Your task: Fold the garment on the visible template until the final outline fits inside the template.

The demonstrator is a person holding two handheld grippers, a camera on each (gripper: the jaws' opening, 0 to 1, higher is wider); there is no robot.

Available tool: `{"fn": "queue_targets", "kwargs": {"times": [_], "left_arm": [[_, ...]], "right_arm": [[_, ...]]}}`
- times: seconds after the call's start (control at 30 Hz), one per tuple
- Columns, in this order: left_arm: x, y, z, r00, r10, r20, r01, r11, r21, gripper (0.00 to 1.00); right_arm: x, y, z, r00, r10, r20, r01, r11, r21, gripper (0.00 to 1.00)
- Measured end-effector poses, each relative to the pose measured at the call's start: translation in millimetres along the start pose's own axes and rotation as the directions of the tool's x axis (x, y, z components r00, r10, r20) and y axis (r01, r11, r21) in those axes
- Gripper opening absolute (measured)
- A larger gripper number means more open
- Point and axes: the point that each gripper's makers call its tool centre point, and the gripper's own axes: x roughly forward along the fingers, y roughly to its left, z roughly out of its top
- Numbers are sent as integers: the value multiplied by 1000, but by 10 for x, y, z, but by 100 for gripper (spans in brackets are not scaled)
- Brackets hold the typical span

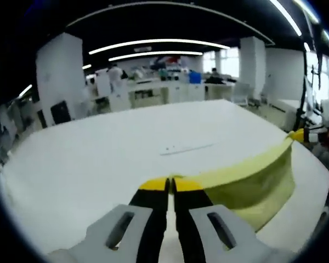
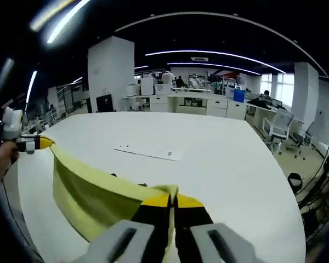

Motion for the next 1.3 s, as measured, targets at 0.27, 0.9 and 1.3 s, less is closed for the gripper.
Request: {"fn": "queue_targets", "kwargs": {"times": [0.27, 0.9, 1.3], "left_arm": [[425, 67, -199, 998, 54, -30, -56, 996, -65, 0], [1095, 161, -934, 984, 111, -137, -130, 982, -136, 0], [1117, 108, -981, 988, 78, -134, -96, 985, -140, 0]], "right_arm": [[450, -102, -139, 999, -40, -5, 40, 998, 48, 0], [1186, -242, -695, 989, -84, -121, 102, 983, 152, 0], [1227, -222, -851, 984, -74, -160, 100, 982, 158, 0]]}}
